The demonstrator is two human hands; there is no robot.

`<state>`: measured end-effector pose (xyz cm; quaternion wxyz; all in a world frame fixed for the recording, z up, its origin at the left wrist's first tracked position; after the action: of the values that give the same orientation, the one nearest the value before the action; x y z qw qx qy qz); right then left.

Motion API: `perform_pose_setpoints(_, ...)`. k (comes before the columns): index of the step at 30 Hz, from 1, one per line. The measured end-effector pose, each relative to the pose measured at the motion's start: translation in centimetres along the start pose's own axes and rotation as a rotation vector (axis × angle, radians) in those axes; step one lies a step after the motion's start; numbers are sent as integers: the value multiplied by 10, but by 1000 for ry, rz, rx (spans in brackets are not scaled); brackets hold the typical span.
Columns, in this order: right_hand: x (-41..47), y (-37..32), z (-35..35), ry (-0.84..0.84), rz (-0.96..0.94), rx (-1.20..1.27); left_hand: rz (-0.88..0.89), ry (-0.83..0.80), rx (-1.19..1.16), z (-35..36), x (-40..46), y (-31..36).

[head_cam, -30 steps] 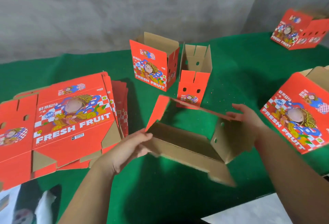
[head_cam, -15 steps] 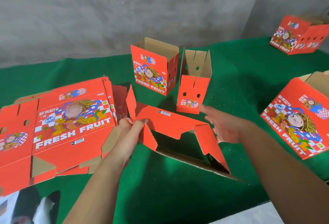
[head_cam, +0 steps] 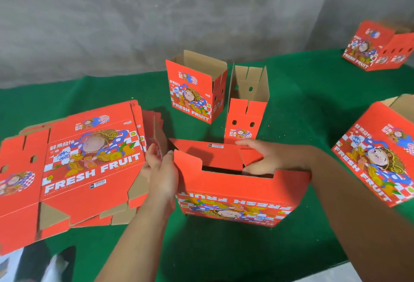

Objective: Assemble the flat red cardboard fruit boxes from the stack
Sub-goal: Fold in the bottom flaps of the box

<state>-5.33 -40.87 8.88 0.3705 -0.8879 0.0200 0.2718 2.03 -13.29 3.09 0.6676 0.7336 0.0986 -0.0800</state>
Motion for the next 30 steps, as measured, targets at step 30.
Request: perform_pose_setpoints(30,28,83,-80,559,-47,962,168,257,-264,47,-34,-3)
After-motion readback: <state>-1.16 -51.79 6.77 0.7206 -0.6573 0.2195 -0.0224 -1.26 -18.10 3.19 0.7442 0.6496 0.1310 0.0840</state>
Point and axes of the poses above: each hand's wrist, its own x-axis towards the middle knuckle, its own z-axis out of the palm, y = z × x, the point moved 4 cm from there along x, towards the middle knuckle, and after that the axes turned 6 degrees about -y, right-handed, at the moved point
